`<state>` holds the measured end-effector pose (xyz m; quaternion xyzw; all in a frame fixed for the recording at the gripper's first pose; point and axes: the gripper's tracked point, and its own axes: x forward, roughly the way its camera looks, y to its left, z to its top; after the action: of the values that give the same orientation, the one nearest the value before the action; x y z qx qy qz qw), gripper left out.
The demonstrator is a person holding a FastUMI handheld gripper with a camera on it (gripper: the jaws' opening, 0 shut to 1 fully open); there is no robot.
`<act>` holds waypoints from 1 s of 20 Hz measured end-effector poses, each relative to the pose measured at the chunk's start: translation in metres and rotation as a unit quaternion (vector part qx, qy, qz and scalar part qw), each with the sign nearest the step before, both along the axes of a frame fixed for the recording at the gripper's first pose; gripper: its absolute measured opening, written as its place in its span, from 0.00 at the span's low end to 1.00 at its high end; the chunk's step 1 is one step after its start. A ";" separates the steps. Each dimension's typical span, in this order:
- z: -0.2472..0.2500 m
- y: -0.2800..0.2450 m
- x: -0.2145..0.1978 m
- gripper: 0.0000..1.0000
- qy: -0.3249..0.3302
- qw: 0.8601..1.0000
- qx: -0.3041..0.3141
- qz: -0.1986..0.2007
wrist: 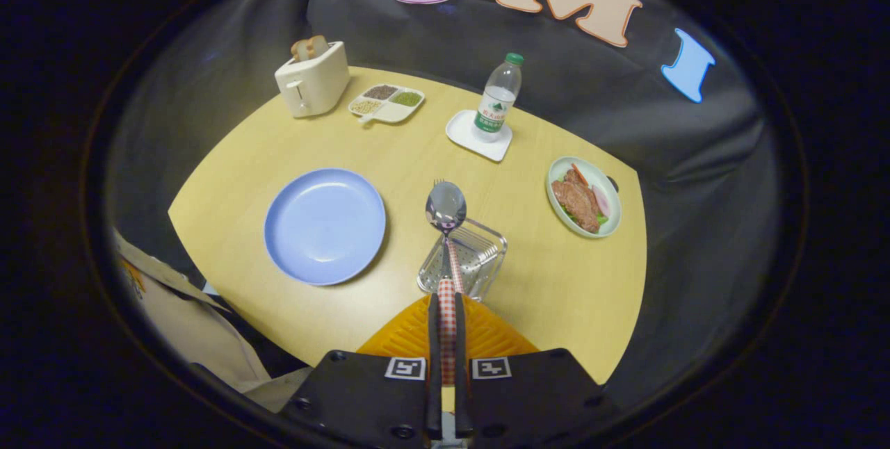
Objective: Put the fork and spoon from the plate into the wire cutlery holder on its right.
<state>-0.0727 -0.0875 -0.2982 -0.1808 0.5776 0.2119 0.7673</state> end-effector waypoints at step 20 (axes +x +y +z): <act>-0.039 -0.032 -0.014 0.10 0.209 0.973 -0.069 0.064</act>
<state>-0.0868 -0.1196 -0.3374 -0.2209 0.7259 0.2532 0.6001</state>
